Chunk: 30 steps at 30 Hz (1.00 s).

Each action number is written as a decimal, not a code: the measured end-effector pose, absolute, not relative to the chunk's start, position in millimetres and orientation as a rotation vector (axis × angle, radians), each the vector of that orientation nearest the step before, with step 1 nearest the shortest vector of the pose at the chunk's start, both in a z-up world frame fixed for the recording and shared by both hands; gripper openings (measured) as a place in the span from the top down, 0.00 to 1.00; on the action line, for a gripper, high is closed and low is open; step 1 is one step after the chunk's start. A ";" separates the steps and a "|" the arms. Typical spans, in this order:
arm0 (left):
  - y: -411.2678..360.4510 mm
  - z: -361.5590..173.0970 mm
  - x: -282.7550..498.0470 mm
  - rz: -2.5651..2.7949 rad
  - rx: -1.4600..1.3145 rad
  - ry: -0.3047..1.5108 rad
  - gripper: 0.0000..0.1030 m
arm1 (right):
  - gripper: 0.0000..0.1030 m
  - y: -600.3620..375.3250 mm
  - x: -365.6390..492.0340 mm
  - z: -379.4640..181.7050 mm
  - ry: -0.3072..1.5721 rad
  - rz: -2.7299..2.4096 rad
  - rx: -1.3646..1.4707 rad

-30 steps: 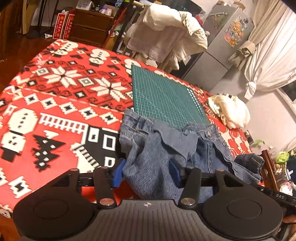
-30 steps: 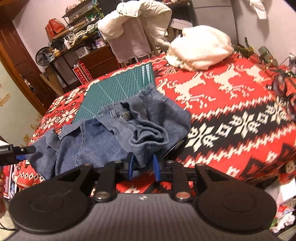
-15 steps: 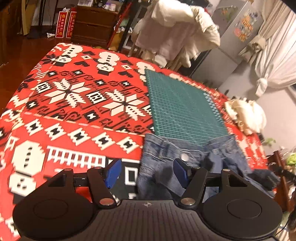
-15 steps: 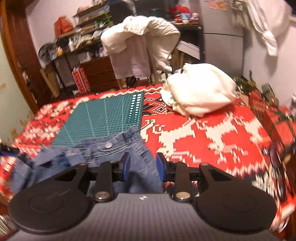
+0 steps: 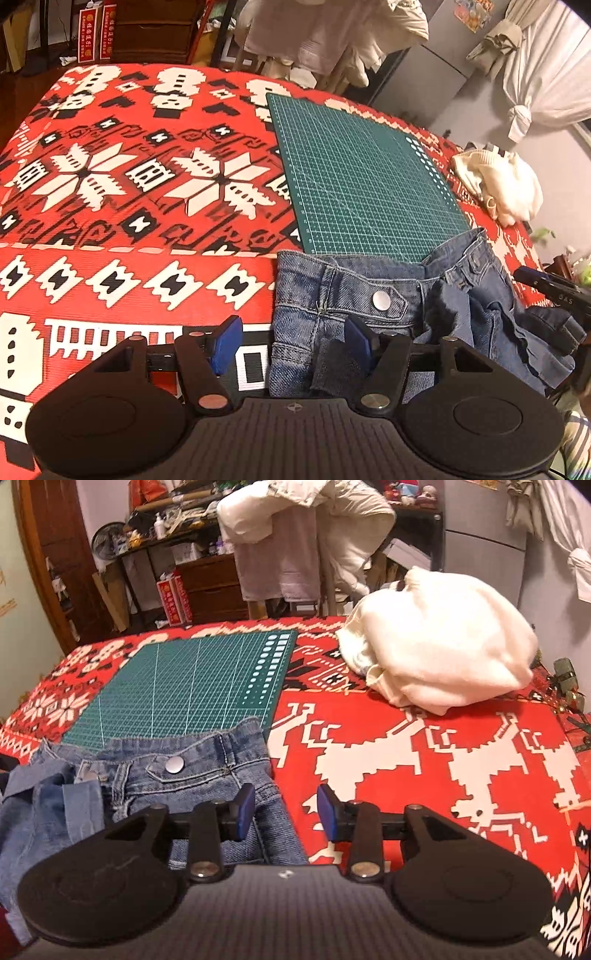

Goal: Fold clothes
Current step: 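Lift the denim shorts by the buttoned waistband with both grippers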

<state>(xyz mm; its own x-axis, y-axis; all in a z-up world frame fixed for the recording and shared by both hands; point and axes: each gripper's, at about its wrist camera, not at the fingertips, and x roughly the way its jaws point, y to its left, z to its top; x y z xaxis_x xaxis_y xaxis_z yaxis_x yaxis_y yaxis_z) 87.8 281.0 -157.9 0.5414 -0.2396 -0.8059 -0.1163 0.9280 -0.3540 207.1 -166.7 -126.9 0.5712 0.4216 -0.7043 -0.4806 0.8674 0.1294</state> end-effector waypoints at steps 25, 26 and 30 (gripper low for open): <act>272.1 -163.0 91.5 -0.090 -0.345 1.026 0.84 | 0.87 -125.6 204.9 -136.0 0.820 0.551 -0.222; 270.9 -161.7 90.2 -0.080 -0.334 1.018 0.90 | 0.87 -123.4 201.4 -134.1 0.808 0.545 -0.238; 267.9 -150.5 85.0 -0.051 -0.302 0.976 0.94 | 0.91 -119.1 189.6 -121.9 0.763 0.533 -0.257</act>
<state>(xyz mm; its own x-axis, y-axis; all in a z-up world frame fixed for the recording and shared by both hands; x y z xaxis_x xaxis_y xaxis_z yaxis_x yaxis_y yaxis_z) 85.0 267.9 -150.5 0.5630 -0.1774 -0.8072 -0.0923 0.9571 -0.2747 189.6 -119.1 -121.9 0.5995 0.3634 -0.7131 -0.5446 0.8381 -0.0308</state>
